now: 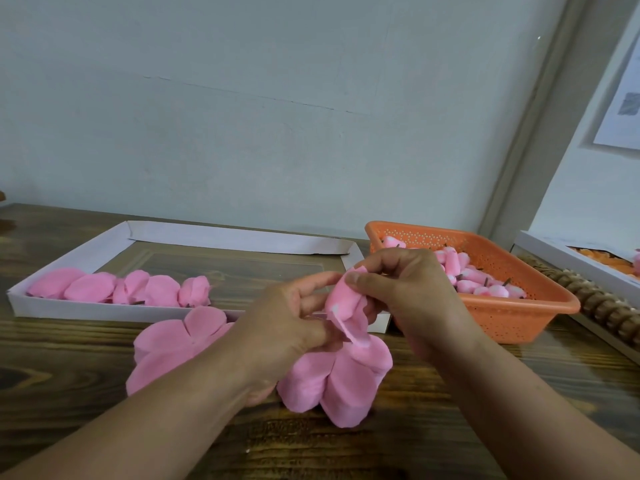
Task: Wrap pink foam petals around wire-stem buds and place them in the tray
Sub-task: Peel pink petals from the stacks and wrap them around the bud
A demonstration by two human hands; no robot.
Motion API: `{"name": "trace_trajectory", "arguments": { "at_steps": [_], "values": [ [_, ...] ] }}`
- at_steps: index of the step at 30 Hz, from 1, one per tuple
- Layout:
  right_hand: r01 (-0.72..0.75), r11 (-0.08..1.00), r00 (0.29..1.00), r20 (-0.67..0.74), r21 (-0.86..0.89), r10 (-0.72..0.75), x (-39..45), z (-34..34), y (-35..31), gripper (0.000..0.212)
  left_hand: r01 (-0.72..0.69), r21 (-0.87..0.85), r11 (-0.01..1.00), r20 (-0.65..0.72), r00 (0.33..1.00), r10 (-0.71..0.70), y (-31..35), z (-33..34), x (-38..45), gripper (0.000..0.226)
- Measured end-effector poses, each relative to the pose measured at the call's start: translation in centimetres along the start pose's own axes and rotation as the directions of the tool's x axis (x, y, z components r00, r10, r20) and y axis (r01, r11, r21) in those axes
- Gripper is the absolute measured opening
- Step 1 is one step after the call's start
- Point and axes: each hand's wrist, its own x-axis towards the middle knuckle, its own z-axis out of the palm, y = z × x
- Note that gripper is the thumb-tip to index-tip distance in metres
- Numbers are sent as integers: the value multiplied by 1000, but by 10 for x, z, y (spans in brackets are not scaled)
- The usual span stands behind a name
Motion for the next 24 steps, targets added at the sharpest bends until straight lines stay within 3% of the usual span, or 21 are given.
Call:
{"name": "trace_trajectory", "arguments": {
  "at_steps": [6, 10, 17, 24],
  "values": [
    [-4, 1000, 1000, 3, 9, 4, -1, 2, 0, 11, -101, 265, 959, -111, 985, 135, 0, 8, -4, 70],
    [-6, 1000, 1000, 26, -4, 6, -2, 4, -1, 10, -59, 324, 944, -173, 978, 121, 0, 10, -4, 65],
    [-92, 994, 990, 99, -58, 98, -2, -1, -7, 8, 4, 24, 1000, -65, 998, -2, -4, 9, -4, 33],
    [-66, 998, 985, 155, -26, 69, -2, -8, -18, 30, 35, -205, 978, -61, 997, -48, 0, 6, -1, 31]
  ]
}}
